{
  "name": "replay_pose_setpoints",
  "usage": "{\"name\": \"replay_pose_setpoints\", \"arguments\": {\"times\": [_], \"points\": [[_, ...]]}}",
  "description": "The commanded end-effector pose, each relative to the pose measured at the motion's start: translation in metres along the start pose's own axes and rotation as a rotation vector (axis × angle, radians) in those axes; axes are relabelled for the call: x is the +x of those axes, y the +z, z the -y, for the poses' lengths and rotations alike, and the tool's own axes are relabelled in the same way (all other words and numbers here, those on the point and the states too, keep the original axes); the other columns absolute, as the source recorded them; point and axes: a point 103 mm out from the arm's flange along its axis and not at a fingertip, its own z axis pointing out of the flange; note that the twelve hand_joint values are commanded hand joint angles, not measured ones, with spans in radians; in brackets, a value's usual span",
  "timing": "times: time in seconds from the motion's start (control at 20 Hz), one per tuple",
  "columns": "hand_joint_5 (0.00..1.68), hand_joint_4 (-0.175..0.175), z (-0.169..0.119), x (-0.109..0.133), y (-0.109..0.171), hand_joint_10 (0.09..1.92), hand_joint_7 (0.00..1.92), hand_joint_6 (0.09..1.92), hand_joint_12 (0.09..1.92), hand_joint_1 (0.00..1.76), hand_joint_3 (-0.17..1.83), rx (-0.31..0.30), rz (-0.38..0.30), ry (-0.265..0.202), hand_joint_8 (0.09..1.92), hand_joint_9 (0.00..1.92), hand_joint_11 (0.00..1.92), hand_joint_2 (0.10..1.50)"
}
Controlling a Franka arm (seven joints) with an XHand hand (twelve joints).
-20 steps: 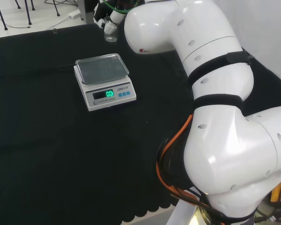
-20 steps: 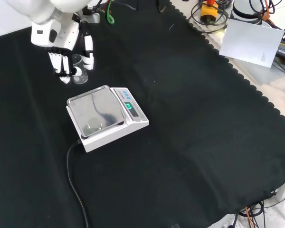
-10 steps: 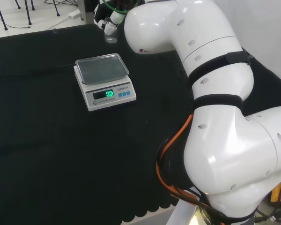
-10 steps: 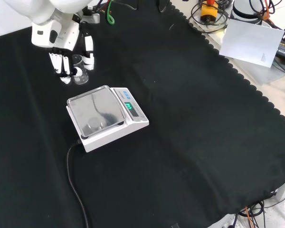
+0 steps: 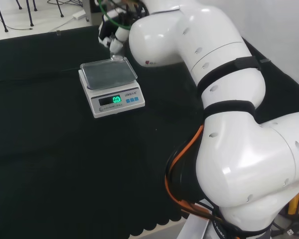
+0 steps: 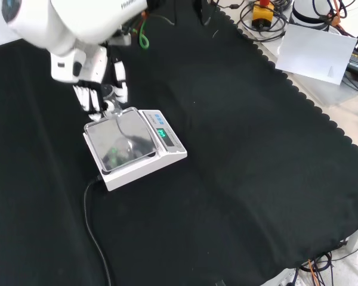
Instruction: Put the beaker on the electronic balance.
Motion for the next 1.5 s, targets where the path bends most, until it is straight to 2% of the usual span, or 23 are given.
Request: {"name": "replay_pose_setpoints", "arguments": {"times": [0.05,1.1,1.5], "points": [[0.7,-0.175,-0.016,0.011,0.024,1.46,0.6,1.4,1.36,1.54,0.0,0.048,-0.001,-0.012,1.22,0.65,0.8,1.18],[0.7,-0.175,-0.015,0.012,0.023,1.46,0.6,1.4,1.36,1.54,0.0,0.041,0.002,-0.02,1.22,0.65,0.8,1.18],[0.7,-0.175,-0.025,0.012,0.037,1.46,0.6,1.39,1.36,1.54,0.0,0.036,-0.012,-0.031,1.22,0.65,0.8,1.18]]}}
